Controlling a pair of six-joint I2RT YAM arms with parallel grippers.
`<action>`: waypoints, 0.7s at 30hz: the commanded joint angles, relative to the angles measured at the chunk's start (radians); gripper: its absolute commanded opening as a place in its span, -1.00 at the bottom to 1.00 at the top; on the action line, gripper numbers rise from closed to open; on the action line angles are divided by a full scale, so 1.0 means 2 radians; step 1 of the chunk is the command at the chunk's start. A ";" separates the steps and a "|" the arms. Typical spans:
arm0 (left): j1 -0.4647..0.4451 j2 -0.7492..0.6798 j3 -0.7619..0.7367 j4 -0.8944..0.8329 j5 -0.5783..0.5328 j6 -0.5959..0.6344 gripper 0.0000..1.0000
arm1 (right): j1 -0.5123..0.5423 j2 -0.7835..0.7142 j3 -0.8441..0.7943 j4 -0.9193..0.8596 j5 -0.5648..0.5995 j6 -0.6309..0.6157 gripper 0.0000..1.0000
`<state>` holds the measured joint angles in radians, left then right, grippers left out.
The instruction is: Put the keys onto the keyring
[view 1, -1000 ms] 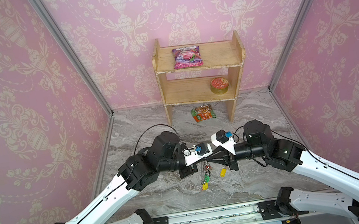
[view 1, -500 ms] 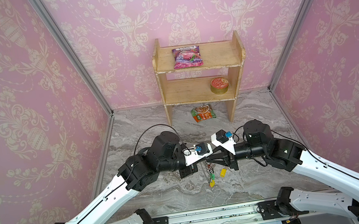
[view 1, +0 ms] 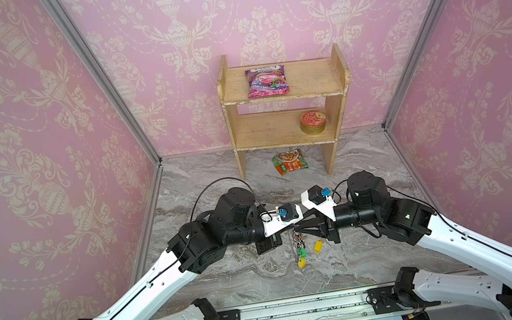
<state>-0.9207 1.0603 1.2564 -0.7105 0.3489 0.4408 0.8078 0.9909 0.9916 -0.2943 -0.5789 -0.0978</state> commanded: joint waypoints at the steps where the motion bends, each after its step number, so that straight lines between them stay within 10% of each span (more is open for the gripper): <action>1: -0.004 -0.013 0.018 0.021 0.007 0.004 -1.00 | 0.002 -0.012 -0.004 0.008 0.002 0.003 -0.59; 10: -0.005 -0.013 0.020 0.026 0.015 -0.001 -1.00 | 0.002 -0.012 -0.007 0.018 0.002 0.009 -1.00; 21: -0.008 -0.012 0.021 0.032 0.022 -0.009 -1.00 | 0.001 -0.032 -0.035 0.084 0.007 0.034 -1.00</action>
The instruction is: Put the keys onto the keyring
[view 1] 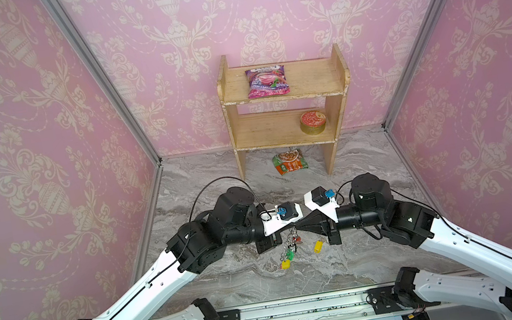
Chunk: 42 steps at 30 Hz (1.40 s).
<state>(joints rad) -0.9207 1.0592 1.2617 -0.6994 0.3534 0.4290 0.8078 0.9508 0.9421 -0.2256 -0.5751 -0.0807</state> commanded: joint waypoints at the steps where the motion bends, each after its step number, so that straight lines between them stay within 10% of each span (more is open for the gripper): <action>1: -0.008 -0.012 0.018 0.028 0.021 -0.004 -1.00 | 0.001 -0.015 -0.014 0.058 0.007 0.028 -1.00; 21: -0.009 -0.040 0.002 0.059 -0.014 -0.029 -0.22 | -0.006 -0.048 -0.028 0.091 0.005 0.029 -1.00; 42: -0.008 -0.042 -0.034 0.139 0.073 -0.088 -0.31 | -0.015 -0.119 -0.065 0.136 -0.014 0.019 -1.00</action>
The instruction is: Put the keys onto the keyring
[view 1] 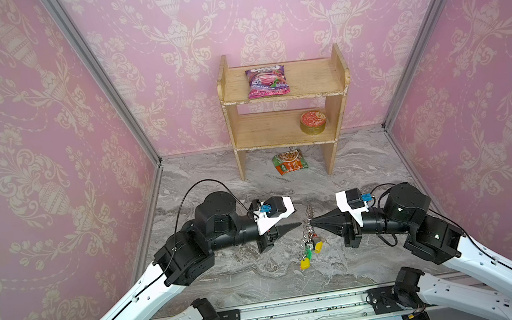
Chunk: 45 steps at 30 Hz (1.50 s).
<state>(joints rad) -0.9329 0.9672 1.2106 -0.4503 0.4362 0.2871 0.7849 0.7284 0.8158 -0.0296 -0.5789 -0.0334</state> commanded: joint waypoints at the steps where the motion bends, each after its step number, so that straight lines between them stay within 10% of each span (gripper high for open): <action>1: -0.002 0.006 -0.010 0.018 0.035 -0.018 -0.32 | -0.004 -0.008 -0.002 0.040 -0.014 -0.004 -1.00; 45: -0.008 0.020 -0.030 0.073 0.077 -0.035 -1.00 | -0.004 -0.009 0.010 0.039 -0.027 -0.002 -1.00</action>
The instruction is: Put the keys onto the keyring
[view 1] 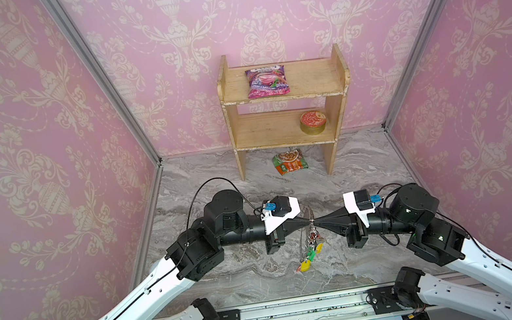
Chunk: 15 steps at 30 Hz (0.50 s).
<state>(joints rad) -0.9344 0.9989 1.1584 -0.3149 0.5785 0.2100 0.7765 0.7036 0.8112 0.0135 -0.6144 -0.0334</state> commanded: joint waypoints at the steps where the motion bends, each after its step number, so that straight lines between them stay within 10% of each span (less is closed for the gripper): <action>1: -0.009 0.003 -0.005 0.003 -0.003 0.011 -1.00 | 0.000 0.004 0.014 0.007 -0.010 -0.007 -1.00; 8: -0.022 -0.041 -0.059 0.047 -0.077 0.092 -1.00 | 0.000 -0.006 0.027 -0.096 0.024 -0.048 -0.50; 15: -0.027 -0.074 -0.096 0.084 -0.105 0.176 -1.00 | 0.000 -0.024 0.038 -0.171 0.067 -0.097 -0.40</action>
<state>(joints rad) -0.9829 0.8810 0.9718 -0.2432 0.4114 0.4507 0.7765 0.6758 0.8513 -0.2447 -0.5301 -0.1635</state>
